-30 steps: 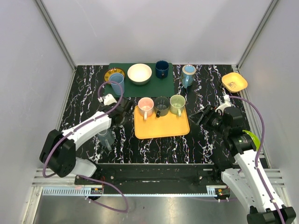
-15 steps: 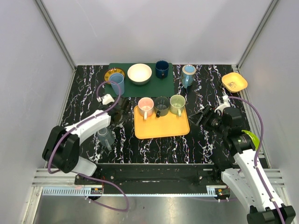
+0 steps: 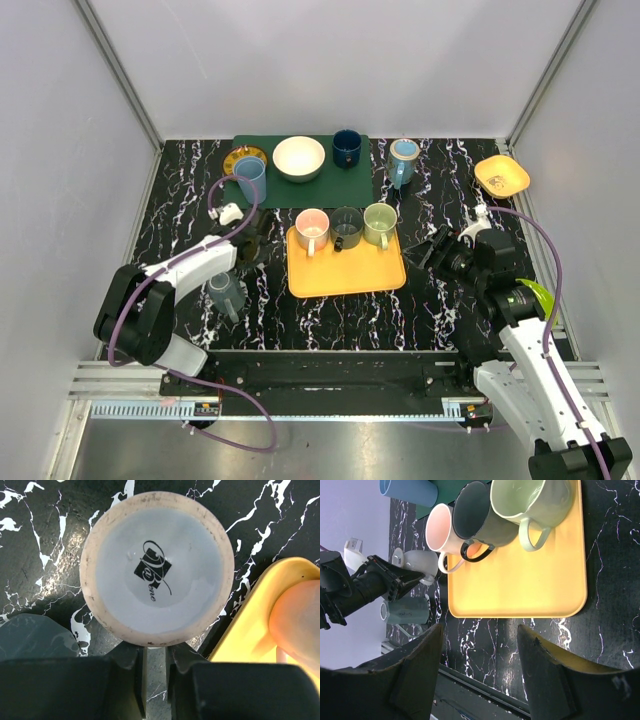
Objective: Turn the mug right side up
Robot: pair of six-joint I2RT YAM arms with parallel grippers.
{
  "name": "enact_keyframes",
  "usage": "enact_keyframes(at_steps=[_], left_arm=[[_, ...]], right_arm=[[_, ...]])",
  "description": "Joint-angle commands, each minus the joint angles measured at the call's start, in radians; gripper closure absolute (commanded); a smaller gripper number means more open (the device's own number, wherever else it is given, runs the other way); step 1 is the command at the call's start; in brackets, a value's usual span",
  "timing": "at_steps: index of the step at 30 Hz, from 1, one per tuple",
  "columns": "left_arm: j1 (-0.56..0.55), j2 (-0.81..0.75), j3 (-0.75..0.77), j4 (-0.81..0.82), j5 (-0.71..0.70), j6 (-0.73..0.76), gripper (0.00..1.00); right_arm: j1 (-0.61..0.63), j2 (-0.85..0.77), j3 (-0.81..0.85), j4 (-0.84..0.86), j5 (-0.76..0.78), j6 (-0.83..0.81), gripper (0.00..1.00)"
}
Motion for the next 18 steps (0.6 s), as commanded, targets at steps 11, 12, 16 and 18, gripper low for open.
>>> enact_keyframes(at_steps=[11,12,16,18], left_arm=[[0.029,0.0,-0.009,0.042,0.033,0.023,0.59],[0.029,0.0,-0.007,0.04,0.033,0.022,0.58],[0.036,0.005,-0.001,0.04,0.036,0.026,0.59],[0.04,0.005,-0.001,0.045,0.038,0.028,0.63]], right_arm=[[0.006,0.003,-0.012,0.047,-0.011,0.002,0.33],[0.006,0.003,-0.012,0.048,-0.009,0.004,0.33],[0.006,-0.003,-0.02,0.049,-0.011,0.007,0.33],[0.006,-0.003,-0.021,0.047,-0.011,0.007,0.33]])
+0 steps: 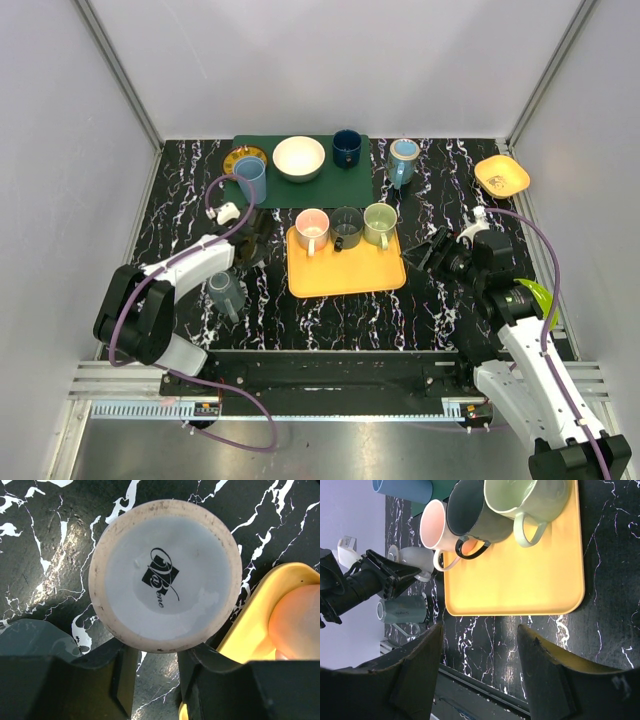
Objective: Turn the mug right side up
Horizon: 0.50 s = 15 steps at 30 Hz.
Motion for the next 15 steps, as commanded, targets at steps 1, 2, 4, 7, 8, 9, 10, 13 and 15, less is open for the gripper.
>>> enact_keyframes(at_steps=[1,2,4,7,8,9,10,13,15], left_arm=[[0.013,0.005,0.004,0.025,0.018,0.011,0.66],[0.016,0.006,0.001,0.029,0.023,0.011,0.69],[0.021,0.006,0.0,0.034,0.03,0.014,0.81],[0.022,-0.003,-0.009,0.046,0.035,0.017,0.92],[0.024,-0.006,-0.015,0.049,0.036,0.02,1.0],[0.024,-0.006,-0.016,0.049,0.038,0.023,1.0],[0.024,-0.014,-0.017,0.052,0.04,0.026,1.0],[0.022,-0.044,-0.026,0.065,0.056,0.042,1.0],[0.021,-0.074,-0.031,0.074,0.07,0.061,1.0]], right_arm=[[0.006,-0.011,-0.005,0.044,-0.01,0.0,0.33],[0.005,-0.01,-0.005,0.041,-0.01,0.001,0.34],[0.006,-0.011,-0.005,0.042,-0.012,0.0,0.33],[0.006,-0.011,-0.007,0.04,-0.012,0.001,0.33],[0.006,-0.015,-0.008,0.04,-0.01,0.001,0.33],[0.006,-0.013,-0.008,0.039,-0.012,0.003,0.33],[0.006,-0.015,-0.008,0.04,-0.013,0.003,0.33],[0.005,-0.015,-0.008,0.039,-0.015,0.001,0.34],[0.006,-0.018,-0.005,0.036,-0.018,0.004,0.34]])
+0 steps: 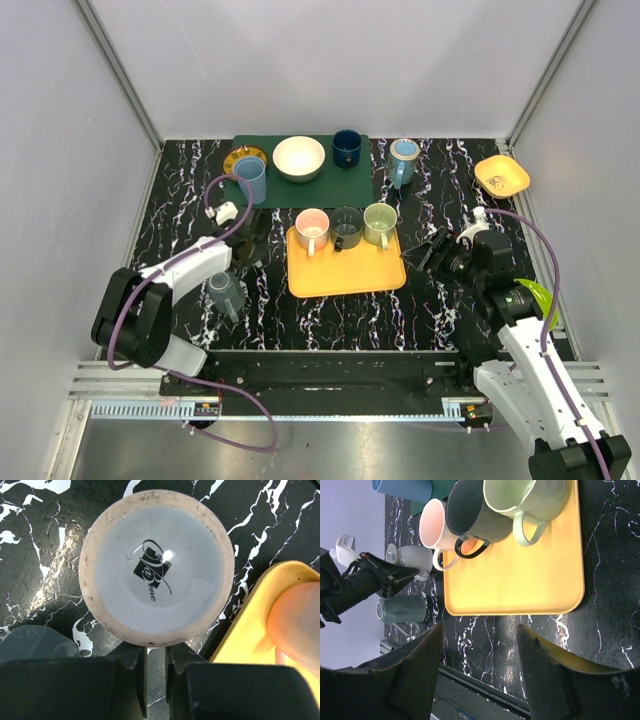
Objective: Turn the mug right side up
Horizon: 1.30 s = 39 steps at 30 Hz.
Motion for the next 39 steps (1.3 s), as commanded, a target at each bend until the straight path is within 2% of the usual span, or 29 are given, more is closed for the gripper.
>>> enact_keyframes(at_steps=[1,9,12,13,16,17,19,20,21,23,24,30,34,39], left_arm=[[-0.001,-0.106,-0.02,0.05,0.064,0.036,1.0],[-0.076,-0.388,0.012,0.054,0.115,0.117,1.0],[-0.093,-0.465,-0.003,0.08,0.155,0.123,1.0],[-0.098,-0.53,-0.032,0.1,0.194,0.124,1.0],[-0.099,-0.69,-0.139,0.29,0.346,0.113,1.0],[-0.099,-0.725,-0.17,0.351,0.397,0.098,1.0],[-0.102,-0.813,-0.239,0.54,0.493,0.041,1.0],[-0.11,-0.833,-0.256,0.597,0.517,0.018,1.0],[-0.112,-0.859,-0.269,0.687,0.556,-0.022,1.0],[-0.121,-0.87,-0.304,0.787,0.599,-0.062,1.0],[-0.127,-0.867,-0.315,0.886,0.622,-0.105,1.0],[-0.214,-0.778,-0.326,1.149,0.649,-0.159,1.0],[-0.263,-0.701,-0.261,1.208,0.695,-0.156,1.0],[-0.317,-0.661,-0.235,1.202,0.681,-0.13,1.0]], right_arm=[[0.006,-0.014,0.005,0.036,-0.022,0.003,0.34],[0.005,-0.017,0.025,0.053,-0.072,0.03,0.34],[0.006,-0.026,0.028,0.111,-0.158,0.059,0.34],[0.006,-0.031,0.025,0.143,-0.247,0.078,0.34],[0.006,-0.038,0.0,0.345,-0.435,0.225,0.34],[0.006,-0.038,-0.029,0.5,-0.471,0.281,0.34],[0.006,-0.035,-0.058,0.648,-0.534,0.453,0.32],[0.008,-0.029,-0.078,0.777,-0.549,0.546,0.32],[0.012,-0.023,-0.081,0.824,-0.563,0.581,0.31],[0.028,0.006,-0.063,0.88,-0.58,0.616,0.3],[0.055,0.018,-0.046,0.872,-0.589,0.61,0.3],[0.215,0.138,0.101,0.736,-0.576,0.472,0.3],[0.308,0.208,0.166,0.722,-0.565,0.428,0.31],[0.348,0.262,0.222,0.673,-0.539,0.362,0.31]])
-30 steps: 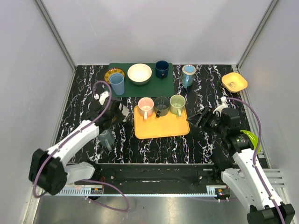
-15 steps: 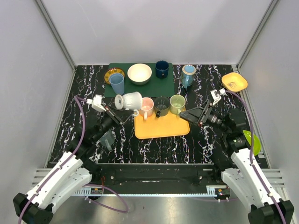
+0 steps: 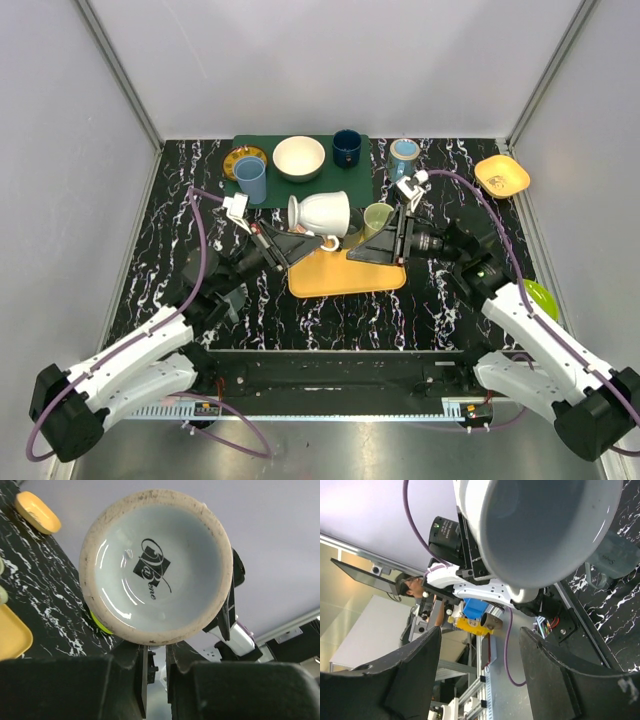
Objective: Turn the mug right side up
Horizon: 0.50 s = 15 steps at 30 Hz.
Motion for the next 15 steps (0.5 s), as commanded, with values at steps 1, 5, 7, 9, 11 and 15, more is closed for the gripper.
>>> enact_keyframes(at_steps=[1,5,7,9,11,15], left_arm=[[-0.036,0.002,0.08,0.212,0.023,0.009,1.0],[-0.059,0.009,0.083,0.213,0.012,0.012,1.0],[-0.065,0.014,0.089,0.212,0.012,0.015,1.0],[-0.073,0.014,0.091,0.21,0.005,0.013,1.0],[-0.083,0.017,0.095,0.21,-0.001,0.01,1.0],[-0.106,0.025,0.095,0.209,-0.024,0.015,1.0]], right_arm=[[0.032,0.05,0.084,-0.018,0.004,-0.077,0.31],[0.066,0.104,0.114,-0.065,0.016,-0.128,0.32],[0.072,0.124,0.117,-0.062,0.028,-0.131,0.32],[0.083,0.138,0.123,-0.064,0.044,-0.143,0.34],[0.092,0.15,0.126,-0.045,0.059,-0.147,0.35],[0.103,0.168,0.124,0.017,0.096,-0.13,0.44]])
